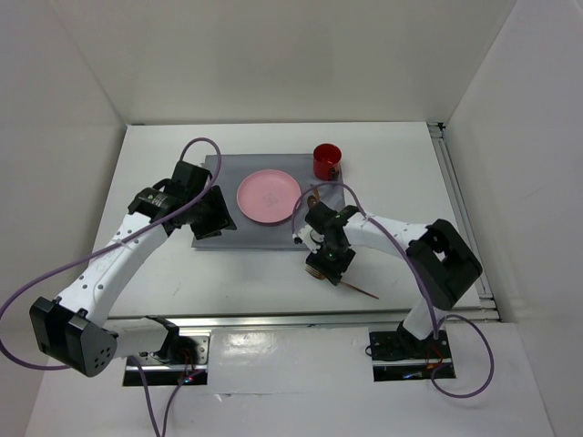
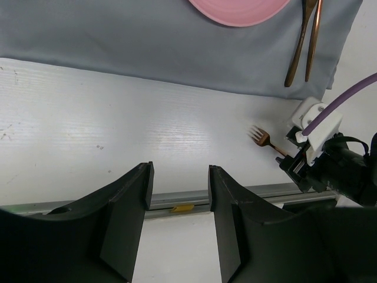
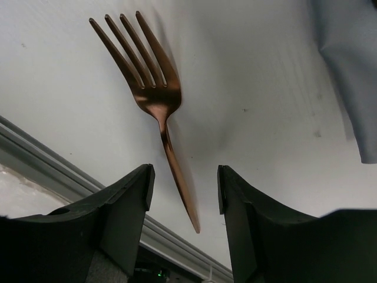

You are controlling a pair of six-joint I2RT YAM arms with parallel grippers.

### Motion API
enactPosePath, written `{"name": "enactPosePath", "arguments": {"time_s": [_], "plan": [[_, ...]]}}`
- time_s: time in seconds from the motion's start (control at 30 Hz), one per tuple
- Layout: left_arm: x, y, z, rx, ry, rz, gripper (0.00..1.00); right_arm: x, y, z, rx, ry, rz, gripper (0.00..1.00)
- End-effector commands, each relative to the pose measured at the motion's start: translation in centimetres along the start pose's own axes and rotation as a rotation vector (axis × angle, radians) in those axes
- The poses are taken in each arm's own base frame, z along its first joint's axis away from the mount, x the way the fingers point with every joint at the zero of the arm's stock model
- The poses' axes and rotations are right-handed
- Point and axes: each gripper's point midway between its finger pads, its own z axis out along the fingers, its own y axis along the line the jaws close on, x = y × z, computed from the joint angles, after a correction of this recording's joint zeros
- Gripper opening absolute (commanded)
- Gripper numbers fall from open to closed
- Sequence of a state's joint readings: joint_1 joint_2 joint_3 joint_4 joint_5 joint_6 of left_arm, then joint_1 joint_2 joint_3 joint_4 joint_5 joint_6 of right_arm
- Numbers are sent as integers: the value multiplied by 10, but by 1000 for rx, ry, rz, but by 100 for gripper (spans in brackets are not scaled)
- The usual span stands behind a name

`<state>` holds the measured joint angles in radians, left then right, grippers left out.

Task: Set the dinner table for one person

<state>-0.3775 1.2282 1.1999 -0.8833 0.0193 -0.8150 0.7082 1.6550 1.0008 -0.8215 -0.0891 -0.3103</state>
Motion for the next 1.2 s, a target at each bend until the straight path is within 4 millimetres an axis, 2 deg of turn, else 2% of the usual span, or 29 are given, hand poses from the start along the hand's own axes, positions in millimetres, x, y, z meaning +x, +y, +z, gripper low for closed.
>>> {"name": "enactPosePath", "arguments": {"time_s": [0.0, 0.2, 0.27, 0.33, 0.47, 0.5, 0.57, 0.63, 0.67, 0.77, 0.8, 0.83, 0.87, 0.9, 0.97, 1.0, 1.03, 1.1, 1.13, 1.17], "plan": [[-6, -4, -6, 10, -27, 13, 58, 2, -2, 5, 7, 9, -26, 58], [-7, -3, -6, 3, -33, 13, 59, 7, -3, 13, 28, 46, -42, 49], [-4, -1, -4, -3, -26, 13, 59, 15, -3, 18, 52, 71, -54, 46], [-6, 2, -2, -14, -23, 3, 59, 10, -3, 21, 63, 61, -69, 42], [-6, 2, -2, -14, -23, 3, 59, 8, -7, 21, 84, 54, -69, 26], [-8, 4, -2, -17, -27, -4, 59, 6, -7, 21, 87, 45, -70, 16], [-8, 4, -2, -17, -27, 5, 59, -2, -8, 15, 95, 13, -59, 8], [-14, 3, -7, -13, -40, 7, 59, -13, -3, -2, 79, -42, -52, 0], [-16, 3, -9, -19, -47, 7, 59, -19, 1, -10, 61, -73, -55, 0], [-37, 0, -25, -9, -95, 13, 59, -45, 11, -51, 25, -211, -70, 0], [-50, -7, -38, 14, -135, 15, 59, -52, 14, -62, 14, -249, -76, 0], [-59, -2, -44, -7, -151, 5, 59, -68, 15, -85, 16, -323, -86, 0], [-67, -3, -52, -8, -178, 13, 59, -77, 17, -94, 3, -358, -82, 0], [-81, -11, -70, 20, -228, 17, 59, -96, 24, -113, -15, -423, -94, 0], [-94, -7, -86, -1, -269, 3, 59, -122, 22, -123, -18, -488, -25, 0], [-105, -13, -103, 23, -314, -2, 59, -141, 20, -137, -16, -543, -1, 0], [-112, -11, -112, 23, -338, -16, 59, -160, 16, -129, -18, -552, 103, 0], [-119, -16, -131, 52, -380, -22, 59, -187, 11, -128, -29, -567, 196, 0], [-119, -19, -133, 65, -382, -19, 59, -220, 13, -127, -53, -596, 205, 0], [-119, -18, -143, 77, -407, -33, 59, -237, 13, -127, -78, -621, 252, 0]]}}
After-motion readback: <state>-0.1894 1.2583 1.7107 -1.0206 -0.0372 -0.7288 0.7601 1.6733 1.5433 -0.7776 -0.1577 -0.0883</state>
